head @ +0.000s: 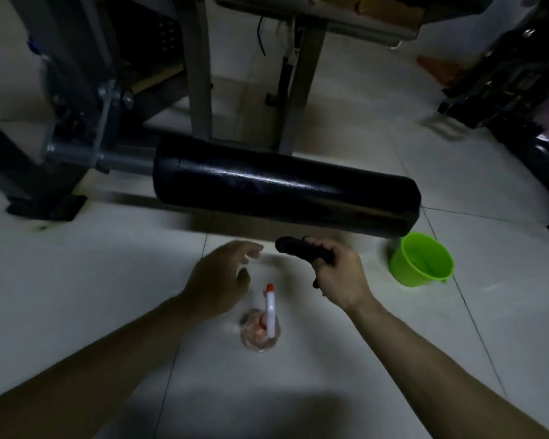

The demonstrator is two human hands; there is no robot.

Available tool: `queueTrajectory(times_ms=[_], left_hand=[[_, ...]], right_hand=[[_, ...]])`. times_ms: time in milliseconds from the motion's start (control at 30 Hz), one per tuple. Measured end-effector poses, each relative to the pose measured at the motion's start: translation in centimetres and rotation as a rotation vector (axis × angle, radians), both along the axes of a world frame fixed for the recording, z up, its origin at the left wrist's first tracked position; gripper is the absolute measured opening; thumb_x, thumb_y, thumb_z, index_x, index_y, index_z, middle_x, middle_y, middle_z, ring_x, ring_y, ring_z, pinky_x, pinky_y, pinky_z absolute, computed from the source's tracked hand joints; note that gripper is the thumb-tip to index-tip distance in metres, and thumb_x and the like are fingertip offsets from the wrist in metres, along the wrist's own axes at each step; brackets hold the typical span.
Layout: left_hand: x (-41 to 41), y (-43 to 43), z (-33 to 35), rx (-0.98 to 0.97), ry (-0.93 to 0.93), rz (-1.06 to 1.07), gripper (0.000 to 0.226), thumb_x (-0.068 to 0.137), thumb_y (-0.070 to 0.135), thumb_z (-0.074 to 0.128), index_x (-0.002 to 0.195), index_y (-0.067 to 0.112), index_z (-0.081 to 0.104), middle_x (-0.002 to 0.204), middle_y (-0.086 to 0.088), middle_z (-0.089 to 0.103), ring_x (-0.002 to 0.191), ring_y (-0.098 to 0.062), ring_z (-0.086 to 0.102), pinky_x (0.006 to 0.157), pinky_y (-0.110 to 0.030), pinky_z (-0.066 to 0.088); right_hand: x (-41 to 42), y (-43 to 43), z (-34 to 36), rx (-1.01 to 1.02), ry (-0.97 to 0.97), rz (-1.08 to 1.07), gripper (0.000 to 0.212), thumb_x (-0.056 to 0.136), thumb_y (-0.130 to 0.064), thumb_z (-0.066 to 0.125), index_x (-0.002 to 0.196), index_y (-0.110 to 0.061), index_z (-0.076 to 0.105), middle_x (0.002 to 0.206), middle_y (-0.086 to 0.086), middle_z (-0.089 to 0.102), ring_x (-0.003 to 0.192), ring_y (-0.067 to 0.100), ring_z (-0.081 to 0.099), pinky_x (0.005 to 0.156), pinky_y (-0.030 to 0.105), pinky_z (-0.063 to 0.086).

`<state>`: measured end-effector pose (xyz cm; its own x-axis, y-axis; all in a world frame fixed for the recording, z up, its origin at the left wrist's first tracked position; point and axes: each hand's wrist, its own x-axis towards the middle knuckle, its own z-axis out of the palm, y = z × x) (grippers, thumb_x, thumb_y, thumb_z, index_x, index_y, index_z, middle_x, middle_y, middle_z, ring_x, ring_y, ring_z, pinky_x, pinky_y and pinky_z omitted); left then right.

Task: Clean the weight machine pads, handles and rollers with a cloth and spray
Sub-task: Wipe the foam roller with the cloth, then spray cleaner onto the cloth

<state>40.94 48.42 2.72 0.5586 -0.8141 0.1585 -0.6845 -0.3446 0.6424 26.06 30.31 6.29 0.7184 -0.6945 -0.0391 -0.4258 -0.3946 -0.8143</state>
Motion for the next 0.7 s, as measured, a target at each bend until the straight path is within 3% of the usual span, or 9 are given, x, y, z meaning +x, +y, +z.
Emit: queueTrajectory(times_ms=[100, 167, 267, 300, 367, 467, 567, 633, 700], left_hand=[[-2.7, 1.1, -4.9, 0.329, 0.294, -0.055, 0.115, 0.079, 0.036, 0.086, 0.163, 0.026, 0.008, 0.168, 0.002, 0.021, 0.152, -0.023, 0.028, 0.119, -0.038, 0.036], [-4.3, 0.1, -7.3, 0.367, 0.41, -0.069, 0.134, 0.068, 0.055, 0.088, 0.164, 0.022, 0.0, 0.169, -0.002, 0.019, 0.152, -0.027, 0.026, 0.12, -0.043, 0.035], [-5.6, -1.5, -9.5, 0.297, 0.438, -0.041, 0.119, 0.061, 0.086, 0.068, 0.141, 0.002, 0.047, 0.134, -0.017, 0.062, 0.115, -0.03, 0.062, 0.097, -0.036, 0.052], [-6.0, -2.0, -9.9, 0.276, 0.417, -0.027, 0.102, 0.069, 0.081, 0.066, 0.13, 0.0, 0.056, 0.121, -0.018, 0.068, 0.104, -0.031, 0.066, 0.091, -0.035, 0.052], [-6.4, -2.7, -10.5, 0.21, 0.333, 0.035, 0.065, 0.088, 0.053, 0.07, 0.13, 0.004, 0.059, 0.114, -0.012, 0.071, 0.101, -0.028, 0.067, 0.09, -0.03, 0.051], [-5.6, -2.8, -9.2, 0.095, 0.223, 0.116, 0.047, 0.095, 0.038, 0.067, 0.132, 0.01, 0.058, 0.121, -0.004, 0.07, 0.112, -0.022, 0.067, 0.098, -0.03, 0.054], [-3.8, -1.8, -5.4, -0.073, 0.209, 0.115, 0.051, 0.099, 0.044, 0.056, 0.141, 0.014, 0.054, 0.136, 0.001, 0.064, 0.125, -0.014, 0.06, 0.105, -0.021, 0.048], [-2.7, -0.3, -2.2, -0.217, 0.263, 0.16, 0.055, 0.099, 0.058, 0.047, 0.138, 0.02, 0.055, 0.13, 0.011, 0.063, 0.121, -0.006, 0.059, 0.1, -0.007, 0.039], [-1.6, 1.2, 0.3, -0.353, 0.259, 0.265, 0.043, 0.1, 0.054, 0.047, 0.127, 0.023, 0.061, 0.116, 0.015, 0.066, 0.108, -0.001, 0.062, 0.092, -0.009, 0.047]], right_hand=[[-1.0, 0.1, -0.2, 0.155, 0.03, -0.137, 0.036, 0.094, -0.001, 0.055, 0.114, -0.023, 0.074, 0.088, 0.0, 0.072, 0.057, 0.025, 0.068, 0.047, 0.03, 0.049], [-1.8, 0.2, 0.0, 0.195, 0.024, -0.186, 0.036, 0.091, 0.0, 0.054, 0.105, -0.026, 0.076, 0.079, 0.001, 0.071, 0.052, 0.024, 0.065, 0.046, 0.034, 0.048], [-2.7, 0.1, 0.7, 0.213, 0.024, -0.208, 0.034, 0.091, 0.001, 0.054, 0.101, -0.021, 0.076, 0.071, 0.003, 0.066, 0.05, 0.024, 0.06, 0.046, 0.033, 0.045], [-3.0, 0.1, 0.9, 0.217, 0.023, -0.206, 0.033, 0.091, 0.002, 0.053, 0.101, -0.02, 0.076, 0.071, 0.005, 0.064, 0.05, 0.023, 0.059, 0.046, 0.033, 0.044], [-3.3, -0.1, 1.5, 0.214, 0.023, -0.205, 0.035, 0.09, 0.003, 0.053, 0.099, -0.021, 0.076, 0.071, 0.006, 0.064, 0.049, 0.024, 0.058, 0.046, 0.033, 0.043], [-3.3, -0.7, 2.5, 0.198, 0.055, -0.205, 0.034, 0.088, 0.002, 0.053, 0.097, -0.022, 0.076, 0.069, 0.005, 0.063, 0.048, 0.024, 0.06, 0.047, 0.034, 0.043], [-2.2, -1.2, 2.7, 0.167, 0.145, -0.167, 0.025, 0.087, 0.0, 0.056, 0.094, -0.017, 0.074, 0.068, 0.007, 0.061, 0.047, 0.024, 0.061, 0.045, 0.033, 0.044], [-1.0, -1.0, 2.9, 0.134, 0.212, -0.106, 0.011, 0.09, -0.007, 0.064, 0.088, -0.014, 0.072, 0.064, 0.006, 0.061, 0.046, 0.024, 0.061, 0.044, 0.033, 0.046], [0.6, -0.3, 3.7, 0.117, 0.254, -0.021, 0.008, 0.091, -0.024, 0.075, 0.087, -0.017, 0.073, 0.062, 0.004, 0.061, 0.045, 0.02, 0.059, 0.043, 0.03, 0.047]])
